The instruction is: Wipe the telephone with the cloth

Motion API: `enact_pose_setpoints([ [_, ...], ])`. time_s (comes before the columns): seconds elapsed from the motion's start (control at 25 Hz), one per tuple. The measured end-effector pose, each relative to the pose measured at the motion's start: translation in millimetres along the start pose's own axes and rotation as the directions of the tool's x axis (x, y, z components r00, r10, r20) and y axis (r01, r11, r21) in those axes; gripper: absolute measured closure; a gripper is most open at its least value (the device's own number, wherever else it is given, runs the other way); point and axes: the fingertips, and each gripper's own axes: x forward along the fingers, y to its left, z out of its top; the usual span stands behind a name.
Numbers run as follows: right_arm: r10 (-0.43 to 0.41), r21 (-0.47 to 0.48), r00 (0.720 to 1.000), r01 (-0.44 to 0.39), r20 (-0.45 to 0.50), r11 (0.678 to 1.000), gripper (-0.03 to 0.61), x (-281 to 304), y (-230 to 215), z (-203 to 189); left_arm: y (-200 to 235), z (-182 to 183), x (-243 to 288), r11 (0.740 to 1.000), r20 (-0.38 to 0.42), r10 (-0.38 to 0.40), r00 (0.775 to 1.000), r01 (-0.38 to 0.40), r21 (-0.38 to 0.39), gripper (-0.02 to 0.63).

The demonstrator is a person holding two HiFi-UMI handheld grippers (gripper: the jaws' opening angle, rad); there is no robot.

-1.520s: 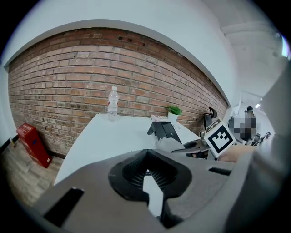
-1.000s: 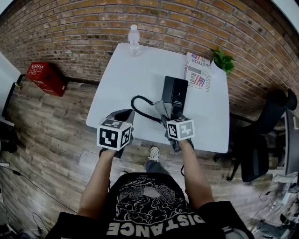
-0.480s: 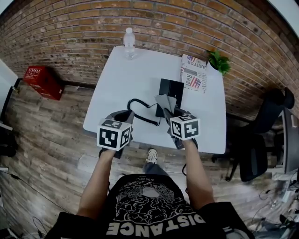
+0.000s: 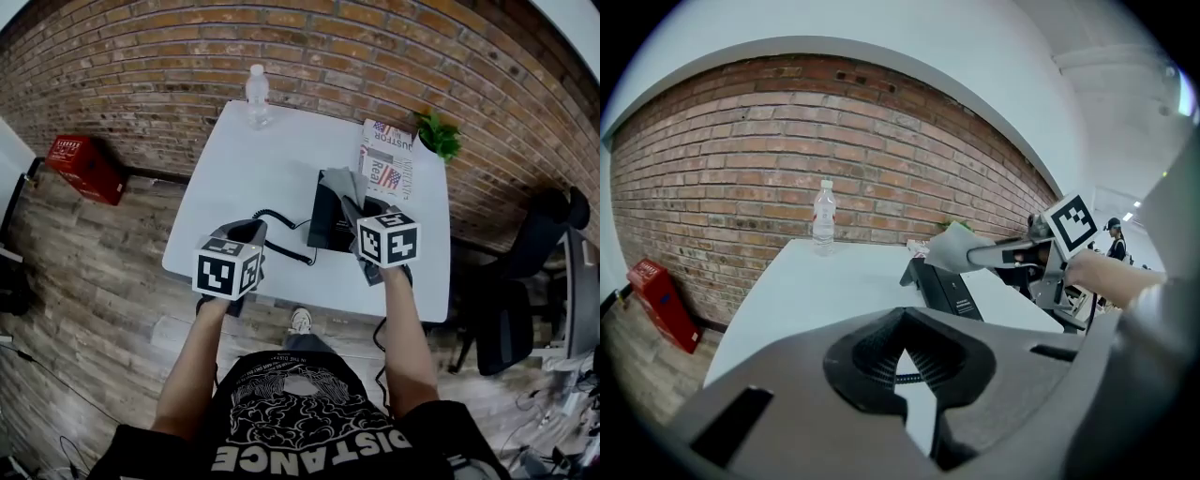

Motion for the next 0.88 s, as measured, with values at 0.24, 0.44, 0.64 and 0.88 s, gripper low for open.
enact_pose_setpoints([
  [0.24, -0.008, -0.073, 1.000, 0.007, -0.012, 0.997, 0.568, 11.0, -33.3, 25.7, -0.2, 9.1, 13.5, 1.000, 0.003, 0.006, 1.000, -0.006, -0.006, 0.609],
  [0.44, 0.013, -0.147, 0.996, -0.026, -0.085, 0.989, 0.568, 33.1, -59.2, 32.0, 8.2, 9.3, 18.0, 0.999, -0.001, 0.035, 0.999, -0.035, -0.023, 0.609],
  [0.64, 0.049, -0.227, 0.978, -0.095, -0.202, 0.969, 0.568, 54.6, -67.0, 18.6, 16.0, 12.4, 22.6, 0.998, -0.004, 0.058, 0.998, -0.058, -0.032, 0.607],
  [0.88, 0.137, -0.194, 0.955, -0.192, -0.264, 0.962, 0.568, 77.4, -68.2, 5.2, 14.2, 10.2, 32.7, 0.996, 0.002, 0.078, 0.997, -0.077, -0.052, 0.609],
])
